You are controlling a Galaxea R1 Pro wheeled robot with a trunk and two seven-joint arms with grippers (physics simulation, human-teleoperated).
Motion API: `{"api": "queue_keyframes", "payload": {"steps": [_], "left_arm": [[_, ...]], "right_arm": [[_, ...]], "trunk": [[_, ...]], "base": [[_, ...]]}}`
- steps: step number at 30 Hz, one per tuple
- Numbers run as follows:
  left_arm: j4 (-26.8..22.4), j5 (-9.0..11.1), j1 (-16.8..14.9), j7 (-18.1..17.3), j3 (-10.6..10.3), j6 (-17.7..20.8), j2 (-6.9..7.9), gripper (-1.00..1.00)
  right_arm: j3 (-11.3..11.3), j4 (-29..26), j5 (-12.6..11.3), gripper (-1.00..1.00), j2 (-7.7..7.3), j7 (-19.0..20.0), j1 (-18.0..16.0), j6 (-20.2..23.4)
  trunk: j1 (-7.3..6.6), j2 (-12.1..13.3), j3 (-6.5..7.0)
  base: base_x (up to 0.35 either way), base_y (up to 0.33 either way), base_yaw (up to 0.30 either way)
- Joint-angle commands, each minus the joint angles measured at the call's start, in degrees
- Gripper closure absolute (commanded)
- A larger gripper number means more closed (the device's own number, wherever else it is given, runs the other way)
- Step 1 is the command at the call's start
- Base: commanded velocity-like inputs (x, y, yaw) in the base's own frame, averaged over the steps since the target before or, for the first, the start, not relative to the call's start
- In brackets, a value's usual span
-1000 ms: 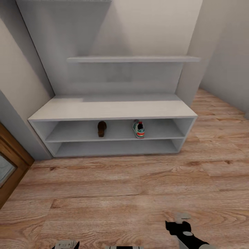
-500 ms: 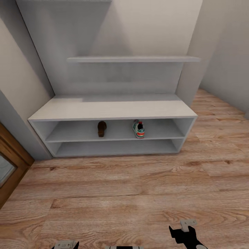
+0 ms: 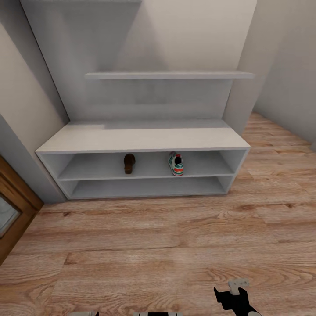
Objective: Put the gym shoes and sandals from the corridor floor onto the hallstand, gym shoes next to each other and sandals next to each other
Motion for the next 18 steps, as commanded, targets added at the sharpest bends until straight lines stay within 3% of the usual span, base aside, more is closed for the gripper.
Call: {"api": "queue_keyframes", "payload": {"steps": [1, 12, 18], "left_arm": [[0.1, 0.6, 0.0, -0.6, 0.2, -0.1, -0.04, -1.0], [0.1, 0.8, 0.0, -0.6, 0.2, -0.2, -0.13, -1.0], [0.2, 0.8, 0.0, -0.6, 0.2, -0.2, 0.01, -1.0]], "right_arm": [[-0.5, 0.0, 0.2, -1.0, -0.01, 0.3, 0.0, -0.2], [-0.6, 0.0, 0.0, -1.0, 0.02, 0.2, 0.1, -0.2], [-0.6, 0.0, 0.0, -1.0, 0.02, 0.2, 0.1, -0.2]], "trunk": [[-0.01, 0.0, -0.04], [-0.01, 0.0, -0.04], [-0.01, 0.0, -0.04]], "base": [[0.0, 0.0, 0.0], [0.0, 0.0, -0.003], [0.0, 0.0, -0.126]]}}
